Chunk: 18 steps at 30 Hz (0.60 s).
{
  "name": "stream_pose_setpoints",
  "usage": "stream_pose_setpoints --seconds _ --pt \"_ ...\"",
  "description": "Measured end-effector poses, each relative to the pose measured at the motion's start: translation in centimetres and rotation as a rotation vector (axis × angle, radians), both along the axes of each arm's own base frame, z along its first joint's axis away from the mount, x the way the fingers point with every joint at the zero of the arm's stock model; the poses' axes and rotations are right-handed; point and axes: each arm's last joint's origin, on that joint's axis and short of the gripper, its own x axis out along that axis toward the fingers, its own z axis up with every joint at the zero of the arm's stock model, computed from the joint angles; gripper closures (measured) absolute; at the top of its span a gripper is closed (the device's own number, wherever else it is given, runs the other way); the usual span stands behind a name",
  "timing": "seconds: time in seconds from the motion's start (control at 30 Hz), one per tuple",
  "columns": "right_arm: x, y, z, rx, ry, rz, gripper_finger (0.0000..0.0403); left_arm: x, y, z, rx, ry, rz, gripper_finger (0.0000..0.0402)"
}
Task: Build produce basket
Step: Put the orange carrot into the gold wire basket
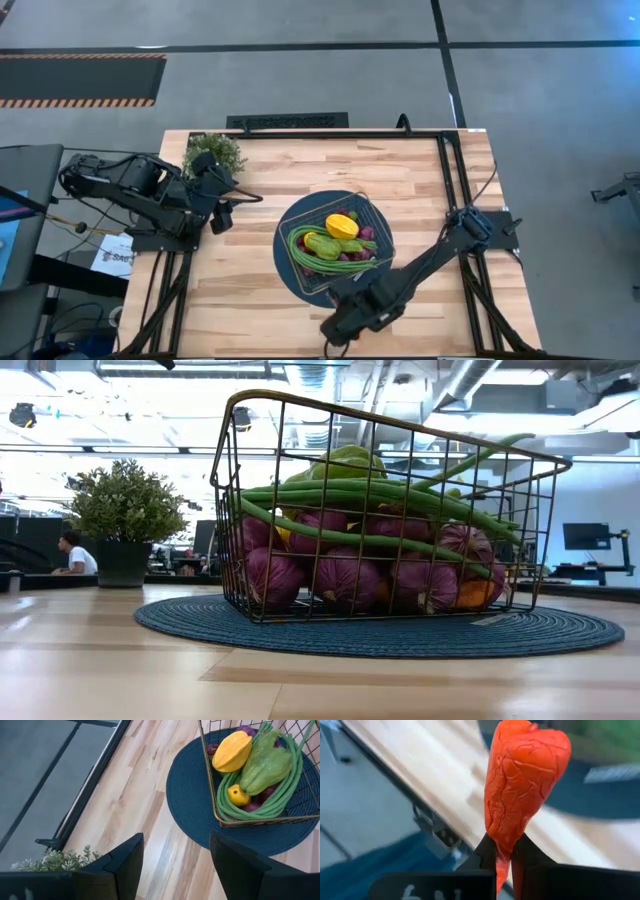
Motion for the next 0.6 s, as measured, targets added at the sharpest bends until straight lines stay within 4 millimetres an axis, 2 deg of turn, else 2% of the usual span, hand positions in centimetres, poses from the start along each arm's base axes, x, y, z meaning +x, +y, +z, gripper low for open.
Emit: stream_pose_setpoints --seconds 0.13,0.2,0.37,0.6 --pt "-0.6 -1.8 4.4 -0.124 -0.086 0.004 0.0383 0.0 0.0 0.0 -0.013 0.004 -0.009 0.0189" --pt "-1.1 -3.1 5.4 -0.161 -0.112 0.006 0.0383 0.0 0.0 0.0 -0.013 0.005 -0.009 0.0189" --pt "-2.4 -6.6 7.1 -0.269 -0.059 -0.010 0.0383 0.0 0.0 0.0 -0.013 0.006 -0.009 0.0189" --pt "-1.4 -10.5 8.0 -0.359 -0.062 0.076 0.0384 0.0 0.0 0.0 -0.010 0.007 -0.013 0.0189"
